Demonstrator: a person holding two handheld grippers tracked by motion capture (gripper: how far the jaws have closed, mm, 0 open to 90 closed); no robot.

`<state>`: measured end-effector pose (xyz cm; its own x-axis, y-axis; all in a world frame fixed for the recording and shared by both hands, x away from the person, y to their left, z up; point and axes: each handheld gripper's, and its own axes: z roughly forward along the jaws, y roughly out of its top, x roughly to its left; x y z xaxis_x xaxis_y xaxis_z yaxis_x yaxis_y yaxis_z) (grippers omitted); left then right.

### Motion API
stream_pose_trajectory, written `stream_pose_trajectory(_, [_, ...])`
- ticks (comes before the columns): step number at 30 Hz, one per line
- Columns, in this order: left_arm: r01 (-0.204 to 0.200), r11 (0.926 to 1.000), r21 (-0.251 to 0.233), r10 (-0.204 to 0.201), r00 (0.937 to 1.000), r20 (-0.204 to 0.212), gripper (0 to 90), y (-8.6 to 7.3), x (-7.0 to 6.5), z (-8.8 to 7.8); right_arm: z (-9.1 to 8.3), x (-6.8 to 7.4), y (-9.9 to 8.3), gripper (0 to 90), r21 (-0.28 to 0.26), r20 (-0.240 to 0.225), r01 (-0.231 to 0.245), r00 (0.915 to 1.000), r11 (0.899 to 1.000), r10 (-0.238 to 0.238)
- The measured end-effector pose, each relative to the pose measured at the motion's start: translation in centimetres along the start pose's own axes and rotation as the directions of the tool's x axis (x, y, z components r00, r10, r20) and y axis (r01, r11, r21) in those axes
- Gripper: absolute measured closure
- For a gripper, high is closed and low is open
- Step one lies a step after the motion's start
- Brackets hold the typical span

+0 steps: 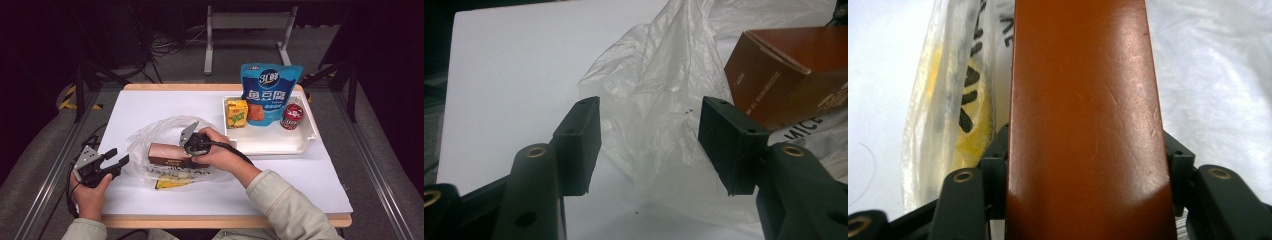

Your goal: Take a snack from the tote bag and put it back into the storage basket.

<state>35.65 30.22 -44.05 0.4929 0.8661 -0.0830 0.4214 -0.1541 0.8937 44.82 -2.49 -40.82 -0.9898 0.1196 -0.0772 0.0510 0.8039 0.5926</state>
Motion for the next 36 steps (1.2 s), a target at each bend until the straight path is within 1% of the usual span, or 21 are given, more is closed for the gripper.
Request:
stream_pose_trajectory(1, [0.0, 1.0, 0.0, 0.0, 1.0, 0.0, 43.0, 0.0, 0.0, 0.0, 0.0, 0.0, 0.0, 42.9, 0.0, 0.0, 0.0, 1.0, 1.0, 0.0])
stream_pose_trajectory(2, [-0.005, 1.0, 0.0, 0.005, 1.0, 0.001, 43.0, 0.0, 0.0, 0.0, -0.4, 0.0, 0.2, 42.9, -0.01, 0.006, -0.002, 1.0, 1.0, 0.002])
stream_pose_trajectory(4, [-0.006, 1.0, 0.0, 0.006, 1.0, 0.002, 43.1, 0.1, 0.0, 0.1, -0.9, 0.0, 0.4, 42.9, -0.026, 0.001, -0.003, 1.0, 1.0, 0.003])
stream_pose_trajectory(11, [-0.004, 1.0, -0.002, 0.004, 1.0, 0.005, 43.1, 0.1, -0.1, 0.2, -2.5, 0.6, 1.3, 42.9, -0.052, 0.007, 0.023, 0.9997, 0.998, -0.023])
stream_pose_trajectory(15, [-0.004, 1.0, -0.005, 0.004, 0.9999, 0.01, 43.1, 0.2, -0.1, 0.3, -3.4, 0.7, 1.6, 42.9, -0.075, 0.017, 0.026, 0.9995, 0.997, -0.025])
stream_pose_trajectory(21, [-0.01, 1.0, -0.002, 0.01, 0.9999, 0.013, 43.1, 0.3, -0.2, 0.4, -5.0, 0.7, 1.7, 42.9, -0.115, 0.016, 0.012, 0.9998, 0.993, -0.01])
stream_pose_trajectory(24, [-0.011, 0.9999, -0.002, 0.011, 0.9998, 0.013, 43.1, 0.3, -0.2, 0.4, -5.8, 0.7, 1.8, 42.8, -0.12, 0.022, 0.02, 0.9996, 0.993, -0.017])
stream_pose_trajectory(27, [-0.007, 1.0, 0.002, 0.007, 0.9999, 0.013, 43.1, 0.2, -0.2, 0.4, -6.6, 0.7, 1.9, 42.8, -0.136, 0.027, 0.025, 0.9994, 0.99, -0.021])
stream_pose_trajectory(31, [-0.012, 0.9999, 0.001, 0.012, 0.9998, 0.013, 43.1, 0.2, -0.2, 0.3, -7.2, 0.8, 2.0, 42.8, -0.149, 0.03, 0.023, 0.9994, 0.989, -0.019])
stream_pose_trajectory(32, [-0.012, 0.9999, 0.002, 0.012, 0.9998, 0.012, 43.1, 0.2, -0.2, 0.3, -7.7, 0.8, 2.0, 42.8, -0.156, 0.034, 0.025, 0.9992, 0.987, -0.02])
stream_pose_trajectory(33, [-0.01, 0.9999, 0.0, 0.01, 0.9999, 0.012, 43.1, 0.2, -0.2, 0.3, -8.0, 0.7, 2.0, 42.8, -0.161, 0.032, 0.03, 0.9992, 0.987, -0.025])
stream_pose_trajectory(36, [-0.013, 0.9999, 0.002, 0.013, 0.9999, 0.01, 43.1, 0.2, -0.2, 0.3, -8.6, 0.7, 1.9, 42.8, -0.17, 0.04, 0.027, 0.999, 0.985, -0.02])
